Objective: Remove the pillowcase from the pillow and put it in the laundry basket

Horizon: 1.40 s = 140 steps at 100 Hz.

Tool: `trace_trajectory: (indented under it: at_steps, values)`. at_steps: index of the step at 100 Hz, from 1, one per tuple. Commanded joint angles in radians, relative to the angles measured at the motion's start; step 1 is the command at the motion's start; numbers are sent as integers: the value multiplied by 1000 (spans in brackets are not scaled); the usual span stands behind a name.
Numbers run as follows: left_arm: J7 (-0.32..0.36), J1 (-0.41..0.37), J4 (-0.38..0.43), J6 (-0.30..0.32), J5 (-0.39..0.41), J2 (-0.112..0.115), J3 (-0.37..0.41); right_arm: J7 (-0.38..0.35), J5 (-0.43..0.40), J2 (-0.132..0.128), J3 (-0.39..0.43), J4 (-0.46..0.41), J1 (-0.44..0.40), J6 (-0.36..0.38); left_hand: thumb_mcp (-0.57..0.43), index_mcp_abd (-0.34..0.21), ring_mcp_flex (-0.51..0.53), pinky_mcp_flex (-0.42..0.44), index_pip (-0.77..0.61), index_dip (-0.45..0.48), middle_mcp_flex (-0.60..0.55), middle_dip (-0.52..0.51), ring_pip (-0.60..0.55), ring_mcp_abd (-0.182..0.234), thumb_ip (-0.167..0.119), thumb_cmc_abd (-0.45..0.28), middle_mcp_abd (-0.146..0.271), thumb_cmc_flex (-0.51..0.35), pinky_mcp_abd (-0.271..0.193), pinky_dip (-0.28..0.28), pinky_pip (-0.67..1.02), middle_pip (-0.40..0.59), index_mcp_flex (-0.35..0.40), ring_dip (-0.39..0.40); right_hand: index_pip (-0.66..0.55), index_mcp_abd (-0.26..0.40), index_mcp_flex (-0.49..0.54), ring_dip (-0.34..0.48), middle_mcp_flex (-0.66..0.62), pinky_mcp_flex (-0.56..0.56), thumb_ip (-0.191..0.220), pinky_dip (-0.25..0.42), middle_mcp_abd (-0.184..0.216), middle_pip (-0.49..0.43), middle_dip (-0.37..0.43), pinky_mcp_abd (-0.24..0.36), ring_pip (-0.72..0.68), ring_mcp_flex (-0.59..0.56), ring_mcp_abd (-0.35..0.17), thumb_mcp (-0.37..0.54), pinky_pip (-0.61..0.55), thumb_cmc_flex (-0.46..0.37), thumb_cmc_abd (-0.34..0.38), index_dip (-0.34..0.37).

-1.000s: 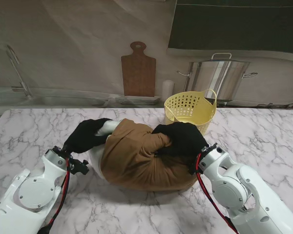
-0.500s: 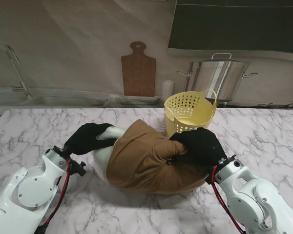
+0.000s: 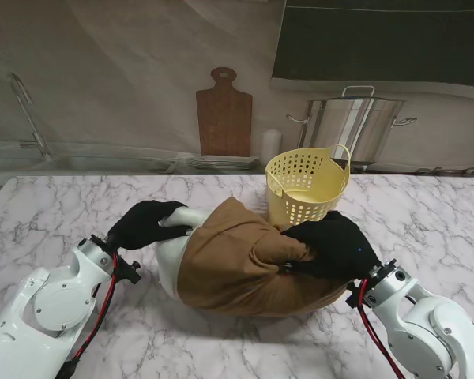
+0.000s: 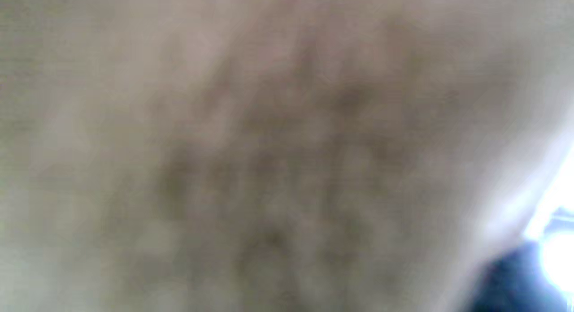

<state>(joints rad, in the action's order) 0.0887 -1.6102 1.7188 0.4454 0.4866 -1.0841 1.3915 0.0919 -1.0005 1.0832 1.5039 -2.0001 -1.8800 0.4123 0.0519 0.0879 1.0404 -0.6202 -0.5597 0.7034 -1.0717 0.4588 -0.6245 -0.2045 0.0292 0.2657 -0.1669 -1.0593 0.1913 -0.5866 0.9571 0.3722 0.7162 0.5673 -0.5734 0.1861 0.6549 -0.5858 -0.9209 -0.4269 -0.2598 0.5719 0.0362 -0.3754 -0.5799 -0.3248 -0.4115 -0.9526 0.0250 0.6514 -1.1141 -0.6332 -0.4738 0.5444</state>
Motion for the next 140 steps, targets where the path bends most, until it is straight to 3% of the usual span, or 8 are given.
trace_trajectory:
  at_steps: [1, 23, 41, 75, 92, 97, 105, 140]
  values:
    - [11, 8, -39, -27, 7, 3, -8, -27, -6, -13, 11, 16, -18, -15, -68, -15, 20, -14, -99, 56, -24, 18, -16, 10, -36, 5, 1, -155, -34, -1, 399, 25, 90, 21, -44, 228, 35, 81, 84, 75, 116, -29, 53, 42, 76, -2, 102, 99, -16, 255, 71, -159, 89, 59]
    - [-2, 35, -65, -62, 4, -2, -35, -15, -9, -12, 14, 15, -15, -4, -70, -13, 21, -16, -97, 58, -22, 20, -18, 9, -36, 4, -1, -156, -36, 2, 403, 25, 90, 19, 142, 28, -153, 174, 291, 173, 174, -19, -57, 44, 203, -31, 195, 250, 47, -2, 170, 250, 47, -50]
    - [-3, 46, -68, -72, -2, -3, -47, -4, -46, -13, -11, -9, 5, -32, -69, -12, 20, -16, -96, 58, -21, 20, -18, 8, -36, 3, -1, -154, -36, 4, 406, 24, 89, 18, 478, -44, -458, 204, 413, 229, 181, -35, -77, 51, 227, -79, 220, 299, 74, -98, 259, 291, 52, -165]
    - [12, 57, -56, -81, -3, -1, -65, 23, -89, -13, -124, -52, 90, -98, -70, -10, 21, -19, -96, 59, -22, 21, -19, 7, -36, 3, -2, -156, -37, 9, 408, 24, 89, 15, 511, -142, -475, 278, 559, 240, 170, -73, -147, 88, 307, -161, 279, 384, 154, -120, 330, 442, 120, -114]
    - [2, 59, -58, -91, 8, -2, -69, 40, -129, -18, -181, -14, 145, -105, -70, -9, 22, -22, -97, 59, -22, 21, -20, 7, -35, 5, -5, -157, -38, 11, 411, 25, 89, 14, 152, 93, -148, 151, 90, 124, 208, -74, 33, -127, 141, -122, 99, 57, -6, -312, 198, -46, 146, -14]
    - [0, 58, -58, -92, 11, -3, -65, 45, -119, -17, -186, -2, 147, -109, -71, -8, 22, -22, -97, 59, -22, 21, -21, 5, -36, 4, -5, -158, -38, 12, 411, 25, 89, 14, -196, 159, -85, 115, -36, 108, 199, -91, 53, -169, 55, -120, 60, -11, -33, -314, 174, -172, 117, -185]
    - [0, 57, -60, -95, 19, -2, -58, 51, -92, -13, -173, 6, 131, -114, -72, -6, 23, -22, -97, 58, -22, 21, -22, 4, -36, 5, -8, -160, -36, 13, 412, 25, 90, 14, -310, 148, 62, 80, -166, 73, 118, -91, 64, -259, -72, -105, 7, -87, -54, -36, 146, -114, 105, -189]
    - [-5, 69, -83, -127, 37, -2, -53, 102, -93, -7, 17, -20, -31, 13, -73, -6, 26, -28, -99, 57, -24, 22, -26, 2, -37, 8, -11, -160, -38, 17, 417, 26, 92, 12, -331, 274, 144, 8, -163, 48, 56, -99, 84, -409, -329, -64, -39, -80, -80, 146, 119, -154, 110, 89]
